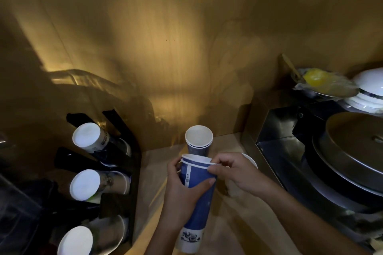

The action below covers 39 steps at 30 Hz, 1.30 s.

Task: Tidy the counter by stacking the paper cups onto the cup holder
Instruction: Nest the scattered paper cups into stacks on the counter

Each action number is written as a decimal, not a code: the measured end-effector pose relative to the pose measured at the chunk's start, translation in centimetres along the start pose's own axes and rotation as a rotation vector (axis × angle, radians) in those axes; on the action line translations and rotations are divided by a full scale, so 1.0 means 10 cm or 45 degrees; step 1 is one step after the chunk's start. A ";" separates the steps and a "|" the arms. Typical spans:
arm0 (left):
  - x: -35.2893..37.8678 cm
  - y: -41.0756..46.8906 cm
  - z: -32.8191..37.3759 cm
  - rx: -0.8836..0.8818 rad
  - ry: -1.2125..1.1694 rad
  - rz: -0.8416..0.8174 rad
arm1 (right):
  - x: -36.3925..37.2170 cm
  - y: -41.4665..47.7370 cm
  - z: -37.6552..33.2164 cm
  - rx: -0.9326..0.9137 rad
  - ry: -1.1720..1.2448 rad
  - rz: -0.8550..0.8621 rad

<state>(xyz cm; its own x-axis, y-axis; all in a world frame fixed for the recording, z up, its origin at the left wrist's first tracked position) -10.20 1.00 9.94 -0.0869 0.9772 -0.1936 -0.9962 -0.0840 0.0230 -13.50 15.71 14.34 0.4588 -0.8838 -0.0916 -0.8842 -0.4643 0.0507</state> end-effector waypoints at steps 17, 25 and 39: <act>-0.07 -0.15 -0.02 -0.143 -0.224 -0.193 | -0.44 -0.01 -0.33 -0.302 0.156 0.315; -0.16 -0.19 0.05 -0.103 -0.352 -0.227 | -0.39 -0.05 -0.31 -0.314 0.401 0.318; -0.16 -0.27 -0.02 -0.242 -0.426 -0.227 | 0.01 -0.15 -0.02 -0.072 -0.005 0.108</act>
<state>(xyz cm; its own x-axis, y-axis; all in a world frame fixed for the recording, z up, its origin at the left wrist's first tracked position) -7.33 -0.37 9.96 0.0628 0.9864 0.1516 -0.9816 0.0885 -0.1691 -12.14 16.27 14.47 0.3819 -0.9199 -0.0886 -0.9135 -0.3903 0.1147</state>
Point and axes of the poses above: each hand's wrist, its own y-axis towards the middle knuckle, its own x-axis out of the palm, z = x × y, the point moved 4 cm from there along y, towards the middle knuckle, and after that the axes turned 10 degrees about y, right-handed, at the moved point
